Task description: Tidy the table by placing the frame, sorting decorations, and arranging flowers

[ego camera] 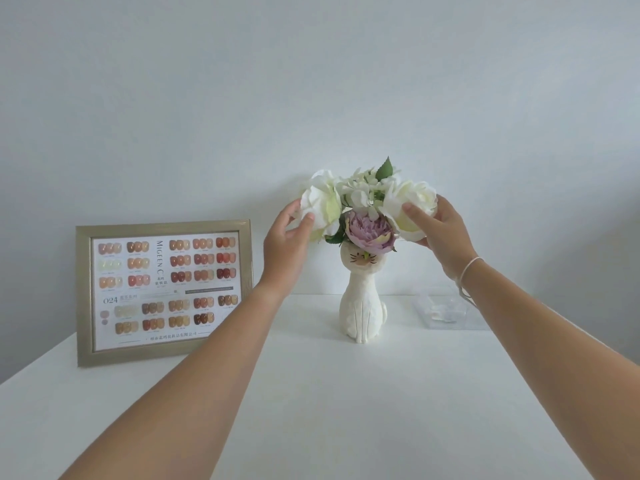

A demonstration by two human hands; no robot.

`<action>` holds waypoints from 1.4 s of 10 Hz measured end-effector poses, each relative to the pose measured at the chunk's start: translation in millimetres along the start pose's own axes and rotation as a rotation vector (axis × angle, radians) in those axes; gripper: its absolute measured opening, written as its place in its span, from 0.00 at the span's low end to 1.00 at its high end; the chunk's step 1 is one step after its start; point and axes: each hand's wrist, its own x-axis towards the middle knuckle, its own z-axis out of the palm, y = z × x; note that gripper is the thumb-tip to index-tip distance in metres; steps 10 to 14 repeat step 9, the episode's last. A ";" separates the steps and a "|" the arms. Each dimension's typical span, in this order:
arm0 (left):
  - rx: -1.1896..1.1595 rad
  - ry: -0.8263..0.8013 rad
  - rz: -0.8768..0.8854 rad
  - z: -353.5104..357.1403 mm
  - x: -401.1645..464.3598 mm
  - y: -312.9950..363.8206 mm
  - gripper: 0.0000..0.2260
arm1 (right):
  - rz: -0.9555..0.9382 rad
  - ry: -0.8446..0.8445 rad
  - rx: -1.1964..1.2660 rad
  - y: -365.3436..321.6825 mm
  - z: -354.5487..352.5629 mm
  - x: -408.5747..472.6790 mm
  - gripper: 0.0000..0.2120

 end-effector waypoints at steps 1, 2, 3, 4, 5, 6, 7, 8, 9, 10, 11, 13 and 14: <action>0.034 0.022 0.033 -8.6 12.7 4.4 0.19 | -0.007 0.026 -0.033 -0.3 -2.3 4.1 0.24; 0.098 -0.030 0.049 -13.4 23.7 8.0 0.20 | -0.017 0.052 -0.054 -1.1 -3.5 7.8 0.26; 0.161 -0.131 0.074 -14.2 28.8 9.6 0.20 | -0.025 0.040 -0.081 -2.2 -2.7 9.6 0.23; 0.182 -0.166 0.088 -13.3 29.4 8.9 0.19 | -0.014 0.018 -0.101 -0.5 -0.9 9.6 0.21; 0.178 -0.159 0.078 -13.5 28.6 8.5 0.19 | -0.006 0.016 -0.082 1.5 0.4 8.8 0.18; 0.161 -0.159 0.069 -15.0 26.8 6.9 0.20 | -0.008 0.015 -0.069 3.6 0.7 8.7 0.17; 0.152 -0.162 0.060 -17.5 22.5 6.5 0.20 | 0.001 0.011 -0.071 1.7 -1.1 5.9 0.23; 0.145 -0.167 0.054 -20.8 16.3 8.0 0.22 | 0.008 0.023 -0.077 0.6 -3.9 1.9 0.30; 0.160 -0.154 0.046 -22.3 6.3 11.2 0.22 | -0.004 0.062 -0.110 -4.0 -9.2 -8.6 0.35; 0.160 -0.154 0.046 -22.3 6.3 11.2 0.22 | -0.004 0.062 -0.110 -4.0 -9.2 -8.6 0.35; 0.160 -0.154 0.046 -22.3 6.3 11.2 0.22 | -0.004 0.062 -0.110 -4.0 -9.2 -8.6 0.35; 0.160 -0.154 0.046 -22.3 6.3 11.2 0.22 | -0.004 0.062 -0.110 -4.0 -9.2 -8.6 0.35; 0.160 -0.154 0.046 -22.3 6.3 11.2 0.22 | -0.004 0.062 -0.110 -4.0 -9.2 -8.6 0.35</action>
